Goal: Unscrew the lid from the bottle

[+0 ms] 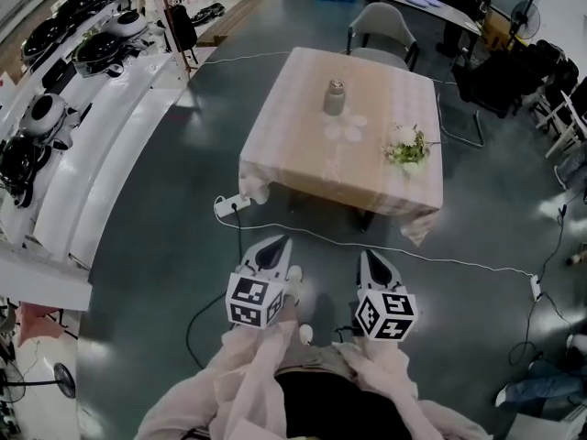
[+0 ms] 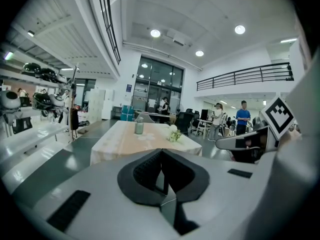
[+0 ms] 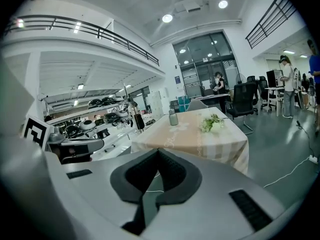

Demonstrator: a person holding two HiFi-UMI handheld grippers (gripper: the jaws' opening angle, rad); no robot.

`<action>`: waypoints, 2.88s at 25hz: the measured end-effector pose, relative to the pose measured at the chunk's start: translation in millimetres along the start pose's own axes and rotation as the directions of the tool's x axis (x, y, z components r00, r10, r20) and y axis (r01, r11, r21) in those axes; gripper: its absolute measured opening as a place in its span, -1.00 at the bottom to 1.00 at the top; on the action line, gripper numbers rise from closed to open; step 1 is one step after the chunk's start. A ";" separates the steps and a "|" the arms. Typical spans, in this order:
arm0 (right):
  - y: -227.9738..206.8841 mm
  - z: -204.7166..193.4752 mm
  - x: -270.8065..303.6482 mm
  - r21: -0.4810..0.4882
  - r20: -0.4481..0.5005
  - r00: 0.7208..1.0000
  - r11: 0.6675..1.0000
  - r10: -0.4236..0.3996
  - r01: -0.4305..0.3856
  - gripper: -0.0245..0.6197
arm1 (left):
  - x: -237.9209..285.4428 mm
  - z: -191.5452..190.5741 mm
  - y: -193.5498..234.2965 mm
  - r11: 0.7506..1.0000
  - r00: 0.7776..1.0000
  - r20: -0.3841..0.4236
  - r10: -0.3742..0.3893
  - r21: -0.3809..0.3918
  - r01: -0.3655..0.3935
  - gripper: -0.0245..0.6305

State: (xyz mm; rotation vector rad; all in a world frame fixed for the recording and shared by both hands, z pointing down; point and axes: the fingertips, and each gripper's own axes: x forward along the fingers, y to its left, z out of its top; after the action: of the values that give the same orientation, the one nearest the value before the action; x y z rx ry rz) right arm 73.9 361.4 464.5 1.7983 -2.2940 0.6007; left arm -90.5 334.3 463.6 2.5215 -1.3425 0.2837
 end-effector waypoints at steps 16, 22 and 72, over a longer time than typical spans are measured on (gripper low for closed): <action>-34.9 67.8 107.0 -0.017 -0.003 0.999 0.999 -0.033 0.033 -0.89 | 113.7 63.7 59.3 0.999 0.999 0.015 -0.033 0.006 0.033 -0.85; -39.4 90.9 152.5 -0.023 0.000 0.999 0.999 -0.045 0.045 -0.89 | 148.9 84.2 96.0 1.000 0.999 0.030 -0.022 -0.001 0.022 -0.85; -120.8 164.2 337.3 0.007 -0.019 0.988 0.988 -0.152 0.152 -0.89 | 341.3 125.7 194.5 0.995 0.994 -0.029 -0.102 -0.004 0.102 -0.85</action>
State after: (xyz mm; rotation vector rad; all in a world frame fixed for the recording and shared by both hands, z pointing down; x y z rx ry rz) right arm 120.5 -30.0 465.7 1.9407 -2.1208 0.5991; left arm -58.7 -76.8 473.9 2.5631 -1.1973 0.2964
